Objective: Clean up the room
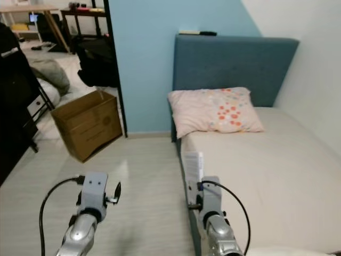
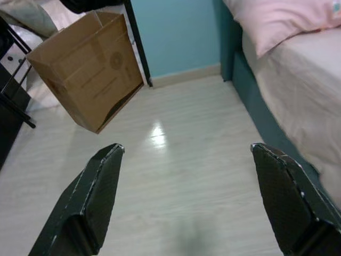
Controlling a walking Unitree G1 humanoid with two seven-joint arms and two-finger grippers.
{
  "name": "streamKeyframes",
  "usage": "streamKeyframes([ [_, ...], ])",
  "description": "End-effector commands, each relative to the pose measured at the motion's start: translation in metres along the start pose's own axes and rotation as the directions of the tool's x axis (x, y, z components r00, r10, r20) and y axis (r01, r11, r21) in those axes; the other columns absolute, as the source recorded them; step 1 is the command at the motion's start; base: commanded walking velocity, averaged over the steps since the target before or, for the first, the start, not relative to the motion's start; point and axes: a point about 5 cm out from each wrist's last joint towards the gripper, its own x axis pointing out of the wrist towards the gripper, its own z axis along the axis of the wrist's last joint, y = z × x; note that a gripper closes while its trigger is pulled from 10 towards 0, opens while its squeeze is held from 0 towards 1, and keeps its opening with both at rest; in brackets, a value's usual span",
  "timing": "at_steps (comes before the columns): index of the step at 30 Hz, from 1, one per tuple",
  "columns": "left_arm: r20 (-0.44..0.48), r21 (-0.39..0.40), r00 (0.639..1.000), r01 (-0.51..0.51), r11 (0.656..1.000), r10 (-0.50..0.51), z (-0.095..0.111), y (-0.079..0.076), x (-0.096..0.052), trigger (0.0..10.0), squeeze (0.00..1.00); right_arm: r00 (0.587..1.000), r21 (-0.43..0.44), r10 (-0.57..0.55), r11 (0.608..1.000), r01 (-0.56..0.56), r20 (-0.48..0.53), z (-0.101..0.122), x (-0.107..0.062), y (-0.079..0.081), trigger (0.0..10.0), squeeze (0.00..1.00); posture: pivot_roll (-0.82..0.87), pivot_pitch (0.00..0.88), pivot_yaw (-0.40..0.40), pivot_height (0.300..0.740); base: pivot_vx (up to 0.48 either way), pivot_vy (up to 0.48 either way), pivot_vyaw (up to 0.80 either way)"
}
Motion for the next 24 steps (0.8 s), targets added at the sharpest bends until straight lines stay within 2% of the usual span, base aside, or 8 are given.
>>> streamKeyframes([
  [1,0.007,-0.019,1.000,0.017,1.000,-0.017,0.0016,-0.0059,0.0003,10.0,0.00,0.999,0.013,-0.033,0.999,0.033,0.031,0.0055,-0.0002,-0.0097,10.0,0.00,0.01,0.034,-0.040,0.740,0.360,0.000,0.00],
  [17,0.010,-0.008,0.999,0.037,0.999,-0.037,0.0023,-0.0064,0.0004,10.0,0.00,0.996,0.050,-0.074,0.996,0.072,0.055,0.0064,-0.0021,-0.0150,10.0,0.00,0.01,0.034,-0.029,0.740,0.359,0.000,0.00],
  [24,0.011,-0.007,0.999,0.040,0.999,-0.040,0.0028,-0.0068,0.0009,10.0,0.00,0.995,0.048,-0.077,0.996,0.075,0.057,0.0072,-0.0019,-0.0161,10.0,0.00,0.01,0.032,-0.032,0.740,0.353,0.000,-0.51],
])
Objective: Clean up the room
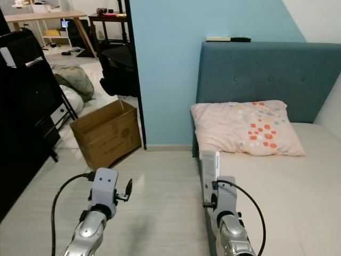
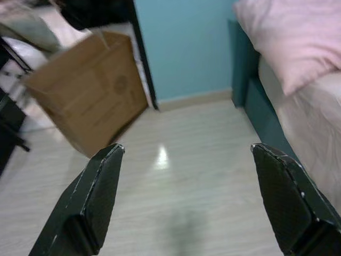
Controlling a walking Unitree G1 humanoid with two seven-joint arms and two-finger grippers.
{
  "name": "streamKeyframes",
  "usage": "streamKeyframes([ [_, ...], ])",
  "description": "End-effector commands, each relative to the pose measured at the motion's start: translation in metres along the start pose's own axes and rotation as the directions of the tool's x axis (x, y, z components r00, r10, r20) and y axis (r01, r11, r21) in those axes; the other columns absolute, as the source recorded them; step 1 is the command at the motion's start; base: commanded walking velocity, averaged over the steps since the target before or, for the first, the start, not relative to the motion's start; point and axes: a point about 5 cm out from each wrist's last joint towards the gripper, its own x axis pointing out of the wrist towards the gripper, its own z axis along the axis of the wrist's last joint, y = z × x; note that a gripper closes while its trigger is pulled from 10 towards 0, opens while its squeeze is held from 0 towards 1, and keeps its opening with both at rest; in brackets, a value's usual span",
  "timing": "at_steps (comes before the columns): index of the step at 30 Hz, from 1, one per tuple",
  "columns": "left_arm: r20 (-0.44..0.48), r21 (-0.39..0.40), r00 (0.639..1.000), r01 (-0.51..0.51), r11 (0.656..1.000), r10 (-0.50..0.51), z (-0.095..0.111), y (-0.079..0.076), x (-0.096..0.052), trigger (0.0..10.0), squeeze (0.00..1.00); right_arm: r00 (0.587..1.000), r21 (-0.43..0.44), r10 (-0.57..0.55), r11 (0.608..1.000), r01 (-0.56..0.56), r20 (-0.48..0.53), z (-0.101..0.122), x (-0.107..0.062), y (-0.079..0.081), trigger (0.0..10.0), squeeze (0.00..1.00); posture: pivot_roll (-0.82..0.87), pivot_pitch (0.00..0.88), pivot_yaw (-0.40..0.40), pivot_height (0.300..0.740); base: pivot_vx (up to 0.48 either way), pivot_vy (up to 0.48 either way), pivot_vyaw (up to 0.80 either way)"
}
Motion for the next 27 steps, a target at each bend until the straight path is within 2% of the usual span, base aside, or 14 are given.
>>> streamKeyframes([
  [1,0.008,-0.006,1.000,0.005,1.000,-0.005,0.0027,-0.0019,0.0018,10.0,0.00,1.000,-0.003,-0.004,1.000,0.004,0.022,0.0035,0.0001,-0.0029,10.0,0.00,0.01,0.031,-0.032,0.740,0.349,0.000,0.00],
  [16,0.008,-0.003,1.000,0.012,1.000,-0.012,0.0021,-0.0007,0.0003,10.0,0.00,1.000,0.000,-0.007,1.000,0.007,0.020,0.0020,-0.0007,-0.0018,10.0,0.00,0.00,0.024,-0.027,0.740,0.347,0.000,0.00],
  [21,0.008,-0.002,1.000,0.016,1.000,-0.016,0.0021,-0.0012,0.0010,10.0,0.00,1.000,0.006,-0.012,1.000,0.012,0.020,0.0014,-0.0012,-0.0031,10.0,0.00,0.01,0.022,-0.025,0.740,0.340,0.000,-0.70],
  [27,0.010,-0.001,1.000,0.019,1.000,-0.019,0.0030,-0.0010,0.0014,10.0,0.00,1.000,0.005,-0.015,1.000,0.015,0.023,0.0020,-0.0009,-0.0030,10.0,0.00,0.01,0.025,-0.022,0.740,0.337,0.000,0.00],
])
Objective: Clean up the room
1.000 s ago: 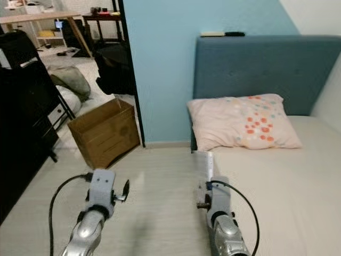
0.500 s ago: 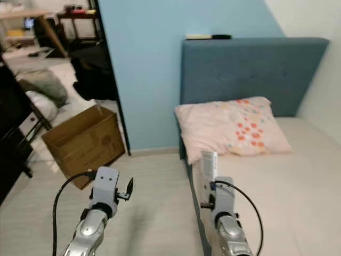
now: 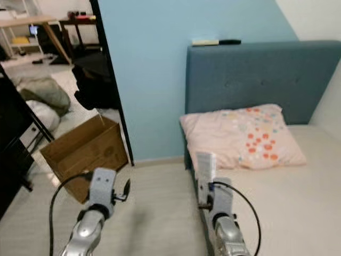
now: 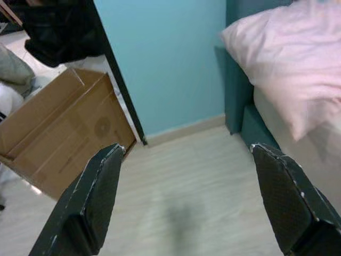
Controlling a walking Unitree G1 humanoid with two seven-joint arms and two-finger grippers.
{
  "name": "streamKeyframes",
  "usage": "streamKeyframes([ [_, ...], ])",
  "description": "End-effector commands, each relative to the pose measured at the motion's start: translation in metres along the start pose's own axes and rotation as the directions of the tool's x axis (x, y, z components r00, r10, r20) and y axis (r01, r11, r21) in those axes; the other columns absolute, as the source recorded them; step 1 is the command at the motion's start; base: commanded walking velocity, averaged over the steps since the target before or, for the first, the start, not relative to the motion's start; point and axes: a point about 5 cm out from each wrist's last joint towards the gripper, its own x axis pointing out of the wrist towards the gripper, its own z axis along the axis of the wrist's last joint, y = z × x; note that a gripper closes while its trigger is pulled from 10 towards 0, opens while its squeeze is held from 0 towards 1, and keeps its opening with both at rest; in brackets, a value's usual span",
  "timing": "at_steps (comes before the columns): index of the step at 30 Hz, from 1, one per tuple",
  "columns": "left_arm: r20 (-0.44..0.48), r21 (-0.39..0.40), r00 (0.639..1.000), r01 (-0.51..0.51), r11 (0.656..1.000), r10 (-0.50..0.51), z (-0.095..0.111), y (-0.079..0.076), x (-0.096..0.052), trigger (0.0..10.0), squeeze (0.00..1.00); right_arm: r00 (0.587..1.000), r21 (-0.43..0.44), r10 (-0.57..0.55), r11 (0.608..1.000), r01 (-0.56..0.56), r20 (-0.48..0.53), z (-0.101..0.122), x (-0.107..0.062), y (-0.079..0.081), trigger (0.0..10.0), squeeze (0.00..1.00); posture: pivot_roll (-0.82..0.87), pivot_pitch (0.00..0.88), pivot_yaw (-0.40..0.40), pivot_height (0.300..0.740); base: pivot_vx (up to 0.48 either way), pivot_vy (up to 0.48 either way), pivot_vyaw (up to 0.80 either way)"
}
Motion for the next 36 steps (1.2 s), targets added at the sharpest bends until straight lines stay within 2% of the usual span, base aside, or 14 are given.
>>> streamKeyframes([
  [1,-0.017,0.007,1.000,-0.009,1.000,0.009,-0.0037,0.0059,-0.0017,10.0,0.00,0.999,0.017,0.024,1.000,-0.024,0.026,0.0042,0.0015,0.0104,10.0,0.00,0.01,0.026,-0.022,0.740,0.341,0.000,0.00],
  [21,-0.018,0.004,1.000,0.000,1.000,0.000,-0.0037,0.0049,-0.0021,10.0,0.00,1.000,0.023,0.015,1.000,-0.016,0.021,0.0026,0.0005,0.0093,10.0,0.00,0.01,0.034,-0.021,0.740,0.339,0.000,0.00],
  [26,-0.018,0.003,1.000,0.000,1.000,0.000,-0.0036,0.0048,-0.0020,10.0,0.00,1.000,0.026,0.018,0.999,-0.019,0.021,0.0030,0.0007,0.0094,10.0,0.00,0.01,0.037,-0.022,0.740,0.337,0.000,-0.80],
  [36,-0.017,0.001,1.000,0.002,1.000,-0.002,-0.0034,0.0045,-0.0018,10.0,0.00,1.000,0.029,0.013,0.999,-0.014,0.026,0.0036,0.0006,0.0090,10.0,0.00,0.00,0.037,-0.020,0.740,0.339,0.000,0.00],
])
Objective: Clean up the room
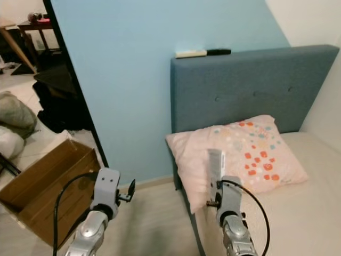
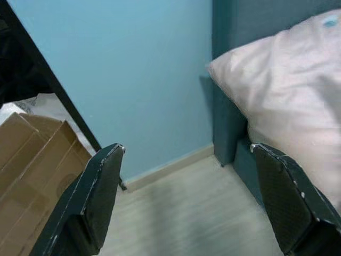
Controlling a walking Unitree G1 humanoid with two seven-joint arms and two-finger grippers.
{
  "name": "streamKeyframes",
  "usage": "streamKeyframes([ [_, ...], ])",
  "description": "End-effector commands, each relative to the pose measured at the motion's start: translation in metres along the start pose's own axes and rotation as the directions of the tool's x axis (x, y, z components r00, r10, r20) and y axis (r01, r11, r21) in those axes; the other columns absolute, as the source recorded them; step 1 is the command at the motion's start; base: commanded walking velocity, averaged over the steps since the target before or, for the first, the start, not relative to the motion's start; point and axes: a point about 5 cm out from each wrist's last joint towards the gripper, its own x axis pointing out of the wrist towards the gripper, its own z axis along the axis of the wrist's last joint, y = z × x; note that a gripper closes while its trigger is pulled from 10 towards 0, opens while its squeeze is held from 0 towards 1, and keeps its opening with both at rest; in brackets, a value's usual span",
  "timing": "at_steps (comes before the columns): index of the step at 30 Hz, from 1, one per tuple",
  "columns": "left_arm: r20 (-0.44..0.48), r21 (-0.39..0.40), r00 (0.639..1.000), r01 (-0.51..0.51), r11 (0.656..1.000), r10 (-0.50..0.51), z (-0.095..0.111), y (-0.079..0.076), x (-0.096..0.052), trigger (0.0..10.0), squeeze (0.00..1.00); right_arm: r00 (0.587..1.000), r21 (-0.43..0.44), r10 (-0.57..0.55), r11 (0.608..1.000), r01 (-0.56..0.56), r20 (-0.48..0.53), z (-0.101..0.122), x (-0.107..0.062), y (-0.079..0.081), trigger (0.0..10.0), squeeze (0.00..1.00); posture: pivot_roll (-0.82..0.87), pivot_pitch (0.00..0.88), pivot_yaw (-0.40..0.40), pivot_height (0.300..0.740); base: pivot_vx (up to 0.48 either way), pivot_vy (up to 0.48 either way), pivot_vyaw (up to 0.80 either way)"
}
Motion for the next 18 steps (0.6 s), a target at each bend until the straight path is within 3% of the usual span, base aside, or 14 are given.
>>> streamKeyframes([
  [1,-0.014,-0.001,1.000,-0.007,1.000,0.007,-0.0028,0.0036,-0.0009,10.0,0.00,1.000,0.008,0.015,1.000,-0.015,0.025,0.0048,0.0012,0.0041,10.0,0.00,0.00,0.037,-0.021,0.740,0.337,0.000,0.00],
  [8,-0.015,-0.004,1.000,-0.008,1.000,0.008,-0.0027,0.0032,-0.0008,10.0,0.00,1.000,0.006,0.015,1.000,-0.015,0.025,0.0052,0.0014,0.0035,10.0,0.00,0.00,0.039,-0.023,0.740,0.334,0.000,0.00],
  [18,-0.017,-0.003,1.000,-0.019,1.000,0.019,-0.0041,0.0022,-0.0017,10.0,0.00,1.000,-0.002,0.021,1.000,-0.021,0.024,0.0057,0.0018,0.0034,10.0,0.00,0.00,0.040,-0.027,0.740,0.000,0.000,0.00],
])
